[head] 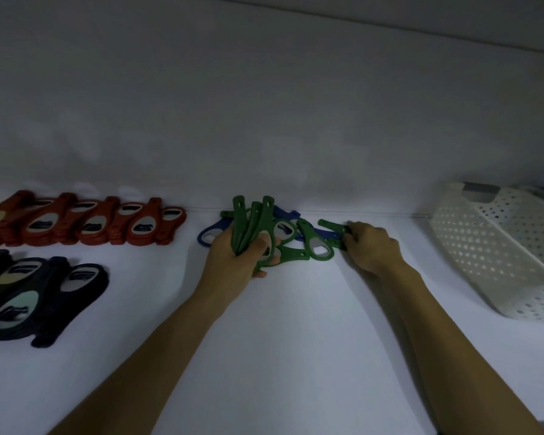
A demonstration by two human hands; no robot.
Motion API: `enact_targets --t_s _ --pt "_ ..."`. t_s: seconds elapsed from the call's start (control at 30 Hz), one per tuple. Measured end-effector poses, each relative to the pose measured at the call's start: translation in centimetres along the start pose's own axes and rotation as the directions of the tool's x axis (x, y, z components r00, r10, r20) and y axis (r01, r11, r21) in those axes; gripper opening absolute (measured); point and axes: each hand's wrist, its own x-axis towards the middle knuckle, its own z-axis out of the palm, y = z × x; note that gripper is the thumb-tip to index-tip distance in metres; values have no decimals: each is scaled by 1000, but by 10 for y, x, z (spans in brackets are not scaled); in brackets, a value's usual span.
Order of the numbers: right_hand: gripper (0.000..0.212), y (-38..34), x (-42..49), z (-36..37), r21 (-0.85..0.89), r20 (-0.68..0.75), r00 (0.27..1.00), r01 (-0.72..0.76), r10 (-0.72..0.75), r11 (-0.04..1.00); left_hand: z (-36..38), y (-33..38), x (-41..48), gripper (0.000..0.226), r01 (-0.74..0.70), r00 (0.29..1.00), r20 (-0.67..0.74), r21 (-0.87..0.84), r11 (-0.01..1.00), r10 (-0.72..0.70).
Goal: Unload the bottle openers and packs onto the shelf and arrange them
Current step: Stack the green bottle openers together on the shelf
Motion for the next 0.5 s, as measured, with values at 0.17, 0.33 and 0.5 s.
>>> enact_targets --t_s 0.17,0.33,0.5 --pt "31 5 2 -8 123 -31 997 -70 74 990 -1 -2 1 15 2 1000 -12 1 1000 -2" --pt "20 -8 -12 -15 243 -292 955 24 50 970 -1 -3 2 16 12 1000 -4 18 1000 -12" --pt "11 -47 -31 -26 741 -243 970 180 7 647 -2 -3 2 14 35 999 -11 -13 999 -36"
